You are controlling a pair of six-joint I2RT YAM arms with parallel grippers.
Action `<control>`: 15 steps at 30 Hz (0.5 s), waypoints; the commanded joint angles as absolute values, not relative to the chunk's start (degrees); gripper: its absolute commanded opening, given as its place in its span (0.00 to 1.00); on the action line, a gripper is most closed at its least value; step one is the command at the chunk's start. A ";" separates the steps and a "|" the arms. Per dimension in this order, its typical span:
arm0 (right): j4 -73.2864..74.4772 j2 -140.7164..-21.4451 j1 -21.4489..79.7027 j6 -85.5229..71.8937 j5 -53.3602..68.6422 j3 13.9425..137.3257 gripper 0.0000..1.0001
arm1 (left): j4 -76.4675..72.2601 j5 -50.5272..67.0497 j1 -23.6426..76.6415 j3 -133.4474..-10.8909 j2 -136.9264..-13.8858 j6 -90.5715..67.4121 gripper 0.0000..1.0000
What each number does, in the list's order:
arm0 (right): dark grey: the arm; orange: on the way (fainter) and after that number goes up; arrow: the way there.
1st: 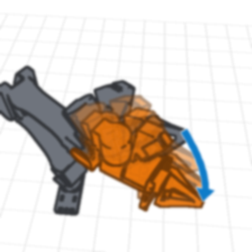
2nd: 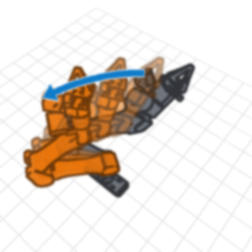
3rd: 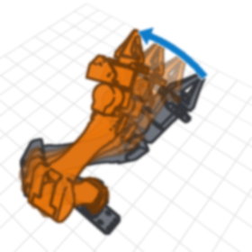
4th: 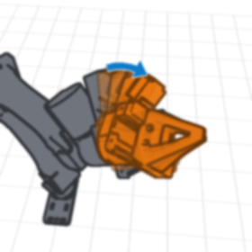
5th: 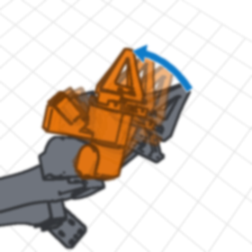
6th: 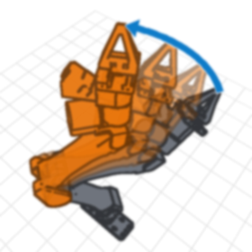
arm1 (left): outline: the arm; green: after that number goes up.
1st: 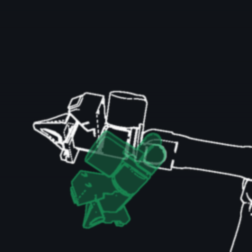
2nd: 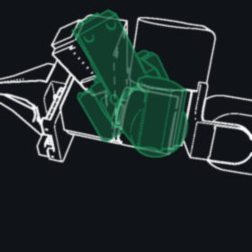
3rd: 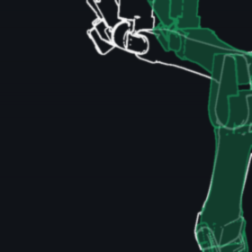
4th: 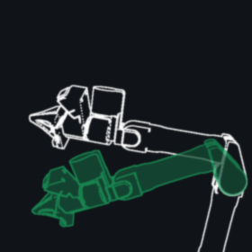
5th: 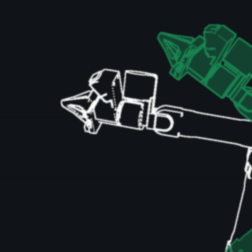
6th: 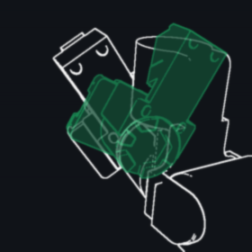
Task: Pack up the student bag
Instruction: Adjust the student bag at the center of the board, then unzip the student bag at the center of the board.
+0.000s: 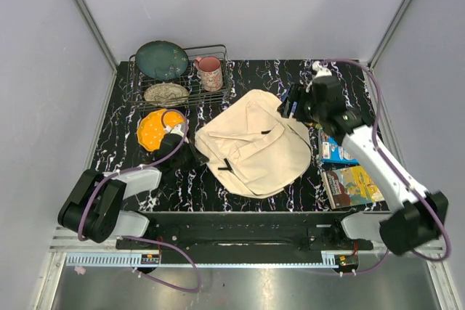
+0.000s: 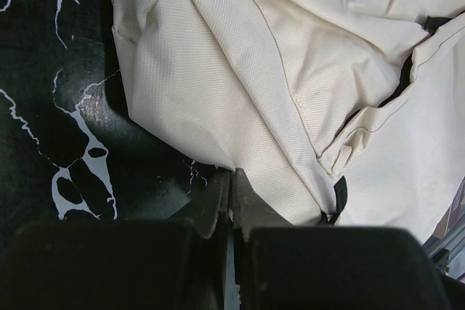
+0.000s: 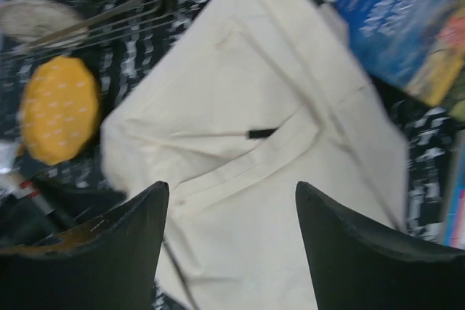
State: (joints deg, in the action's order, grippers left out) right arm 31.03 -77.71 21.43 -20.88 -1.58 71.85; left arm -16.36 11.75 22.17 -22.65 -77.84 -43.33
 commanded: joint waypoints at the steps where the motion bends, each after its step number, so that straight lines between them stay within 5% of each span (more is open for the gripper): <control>1: 17.35 -71.55 26.61 -37.25 12.48 58.73 0.74 | -18.02 10.02 22.85 -21.71 -74.10 -44.74 0.00; 6: 14.33 -74.79 42.85 -44.19 2.83 53.09 0.69 | -18.11 8.97 23.90 -20.48 -72.42 -45.79 0.00; 15: 9.67 -85.16 52.64 -47.55 -6.76 56.42 0.61 | -19.16 8.17 25.66 -18.28 -71.28 -47.02 0.00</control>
